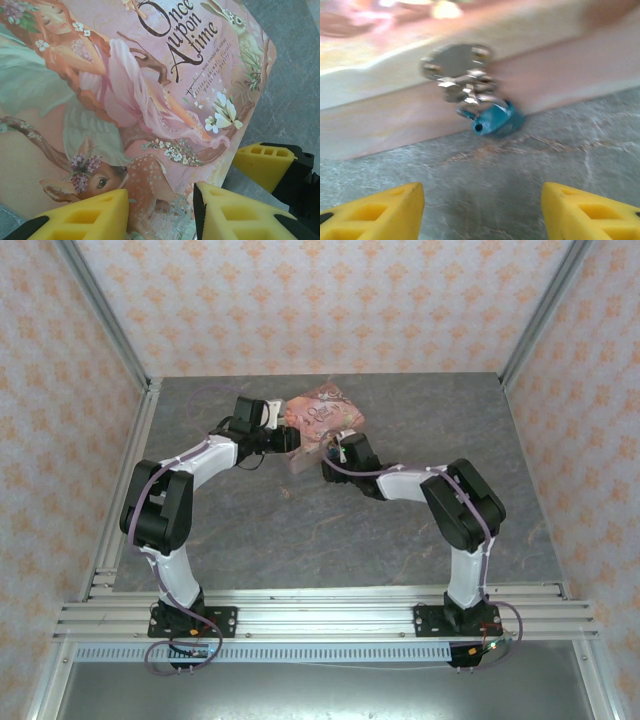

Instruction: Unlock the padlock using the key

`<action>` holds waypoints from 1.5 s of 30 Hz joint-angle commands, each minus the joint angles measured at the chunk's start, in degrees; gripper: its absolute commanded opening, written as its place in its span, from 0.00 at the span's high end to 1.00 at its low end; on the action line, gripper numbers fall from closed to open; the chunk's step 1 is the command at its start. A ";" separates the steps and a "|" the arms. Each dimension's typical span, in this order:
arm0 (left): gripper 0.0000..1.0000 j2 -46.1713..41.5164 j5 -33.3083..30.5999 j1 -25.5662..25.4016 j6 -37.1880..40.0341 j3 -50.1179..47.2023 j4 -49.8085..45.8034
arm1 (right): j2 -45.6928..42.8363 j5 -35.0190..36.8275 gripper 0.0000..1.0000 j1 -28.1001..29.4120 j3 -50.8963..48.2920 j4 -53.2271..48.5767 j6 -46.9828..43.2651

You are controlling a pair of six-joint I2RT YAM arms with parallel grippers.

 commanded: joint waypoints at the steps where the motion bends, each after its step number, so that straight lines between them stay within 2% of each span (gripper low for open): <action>1: 0.60 3.03 -2.56 1.24 0.40 -2.50 -3.96 | 2.34 2.87 0.37 0.13 1.38 3.14 -4.68; 6: 0.60 2.81 -2.56 1.27 0.35 -3.00 -3.82 | 3.35 7.04 0.36 0.54 2.44 2.32 -3.31; 11: 0.60 2.94 -2.47 1.25 0.22 -3.37 -3.69 | 5.87 9.62 0.36 0.96 7.26 -3.25 -2.51; 23: 0.60 3.14 -2.30 1.28 -0.33 -4.12 -3.07 | 8.96 10.73 0.36 2.59 12.01 -5.71 -0.14; 26: 0.60 3.31 -2.12 1.26 -0.13 -4.25 -3.16 | 8.91 10.89 0.45 2.59 12.16 -5.56 0.89; 28: 0.60 3.31 -2.13 1.26 0.08 -4.38 -3.31 | 7.87 11.01 0.62 2.59 10.96 -4.17 1.07; 31: 0.60 3.29 -2.21 1.30 0.52 -4.56 -3.51 | 6.22 11.21 0.81 2.59 9.91 -3.97 0.12; 36: 0.60 3.37 -1.89 1.76 0.87 -4.39 -3.60 | 3.74 10.71 1.00 2.59 8.03 -3.68 -2.02; 41: 0.60 3.37 -1.33 2.48 1.78 -3.90 -4.19 | 0.28 9.30 1.00 2.35 4.79 -3.20 -1.98; 45: 0.60 3.20 -0.72 3.13 2.62 -3.83 -4.78 | -1.99 4.65 1.00 0.87 3.49 -4.45 0.12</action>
